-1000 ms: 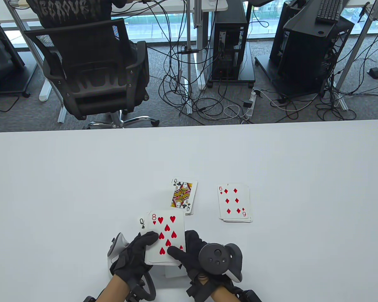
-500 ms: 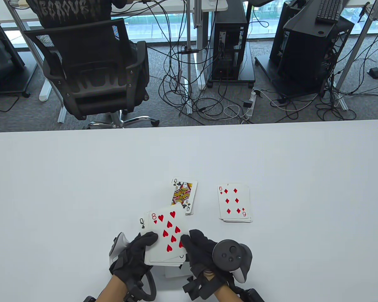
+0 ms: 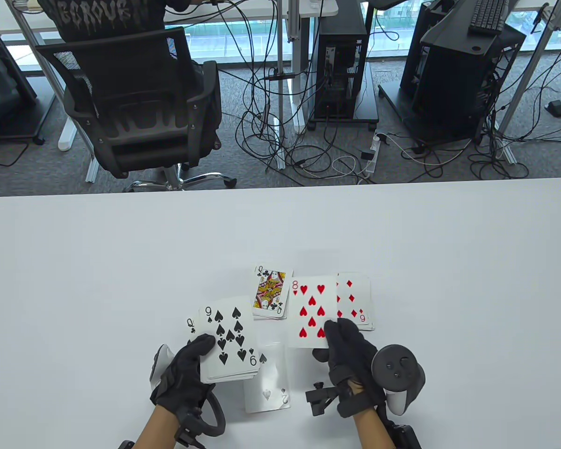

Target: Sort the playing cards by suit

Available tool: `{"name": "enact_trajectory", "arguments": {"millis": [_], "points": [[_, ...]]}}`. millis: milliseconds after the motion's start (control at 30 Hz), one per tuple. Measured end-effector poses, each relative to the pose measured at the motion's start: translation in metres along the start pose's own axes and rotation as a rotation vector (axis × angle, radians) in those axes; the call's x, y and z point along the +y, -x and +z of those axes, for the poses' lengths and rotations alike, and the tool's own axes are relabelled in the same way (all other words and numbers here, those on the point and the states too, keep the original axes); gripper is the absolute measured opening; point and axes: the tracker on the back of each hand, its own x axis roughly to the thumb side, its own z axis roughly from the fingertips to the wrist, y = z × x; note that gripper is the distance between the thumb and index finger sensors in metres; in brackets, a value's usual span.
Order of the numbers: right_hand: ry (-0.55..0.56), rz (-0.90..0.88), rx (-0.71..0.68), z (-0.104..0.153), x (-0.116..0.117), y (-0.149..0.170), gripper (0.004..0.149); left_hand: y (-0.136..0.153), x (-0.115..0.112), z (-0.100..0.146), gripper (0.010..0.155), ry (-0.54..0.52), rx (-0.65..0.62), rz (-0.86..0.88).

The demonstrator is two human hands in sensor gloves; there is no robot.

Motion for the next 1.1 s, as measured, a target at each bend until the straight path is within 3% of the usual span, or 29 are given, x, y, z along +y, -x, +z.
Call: {"name": "enact_trajectory", "arguments": {"millis": [167,267,400,500,733,1100], "points": [[0.0,0.083,0.039,-0.012,-0.029,0.007,0.04,-0.004,0.003,0.001,0.058,-0.02,-0.021,0.007],[-0.125,0.209,0.131,-0.006,-0.038,0.019,0.04,-0.006,0.003,0.001,0.058,-0.023,-0.027,0.011],[-0.394,0.323,0.331,0.008,-0.045,0.042,0.041,-0.006,0.005,0.001,0.058,-0.037,-0.026,0.009],[-0.536,0.501,0.412,0.016,-0.038,0.05,0.042,-0.004,0.006,0.001,0.058,-0.049,-0.013,0.008],[-0.702,0.98,0.4,0.02,-0.005,0.052,0.047,-0.003,0.006,0.002,0.058,-0.053,-0.012,0.003],[-0.82,1.334,0.261,0.022,0.02,0.039,0.053,-0.002,0.002,0.003,0.058,-0.053,0.012,0.008]]}}
